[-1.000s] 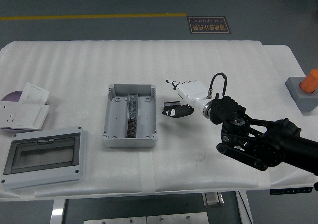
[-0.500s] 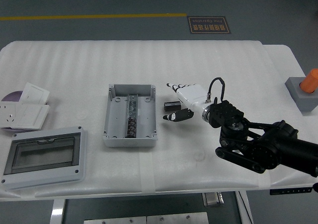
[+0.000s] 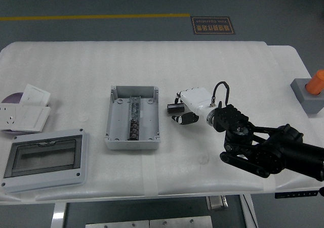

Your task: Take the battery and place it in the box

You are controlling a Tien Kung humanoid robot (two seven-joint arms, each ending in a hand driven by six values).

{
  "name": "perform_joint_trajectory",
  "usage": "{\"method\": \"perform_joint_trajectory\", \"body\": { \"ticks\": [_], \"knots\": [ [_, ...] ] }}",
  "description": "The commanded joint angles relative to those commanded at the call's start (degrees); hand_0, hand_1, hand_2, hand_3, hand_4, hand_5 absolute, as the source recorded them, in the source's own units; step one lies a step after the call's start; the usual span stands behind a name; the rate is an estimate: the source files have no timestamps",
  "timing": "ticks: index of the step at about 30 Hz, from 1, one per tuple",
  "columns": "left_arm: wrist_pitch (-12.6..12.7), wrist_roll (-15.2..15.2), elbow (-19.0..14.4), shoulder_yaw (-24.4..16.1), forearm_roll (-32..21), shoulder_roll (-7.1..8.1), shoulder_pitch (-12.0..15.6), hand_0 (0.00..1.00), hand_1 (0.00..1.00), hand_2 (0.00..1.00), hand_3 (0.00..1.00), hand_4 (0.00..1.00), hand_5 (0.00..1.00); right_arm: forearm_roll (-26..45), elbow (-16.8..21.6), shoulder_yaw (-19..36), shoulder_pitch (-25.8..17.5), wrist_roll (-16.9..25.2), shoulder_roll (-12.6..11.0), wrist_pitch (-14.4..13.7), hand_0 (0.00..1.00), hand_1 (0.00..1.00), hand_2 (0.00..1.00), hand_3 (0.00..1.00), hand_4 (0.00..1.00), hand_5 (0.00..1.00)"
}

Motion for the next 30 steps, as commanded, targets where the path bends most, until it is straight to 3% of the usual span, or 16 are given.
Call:
{"method": "perform_joint_trajectory", "body": {
  "ticks": [28,30],
  "knots": [
    [0.2,-0.3,0.0,-0.3,0.5,0.02,0.2,0.650,0.676,0.589,0.585,0.526,0.640,1.0,-0.3,-0.7,-0.4,0.7,-0.1,-1.5,0.436,0.531,0.496,0.616,0.546,0.391],
    [0.3,-0.4,0.0,-0.3,0.5,0.03,0.2,0.649,0.676,0.590,0.593,0.525,0.637,1.1,-0.2,-0.5,-0.4,0.8,-0.4,-1.7,0.434,0.524,0.448,0.614,0.539,0.389]
  ]
}}
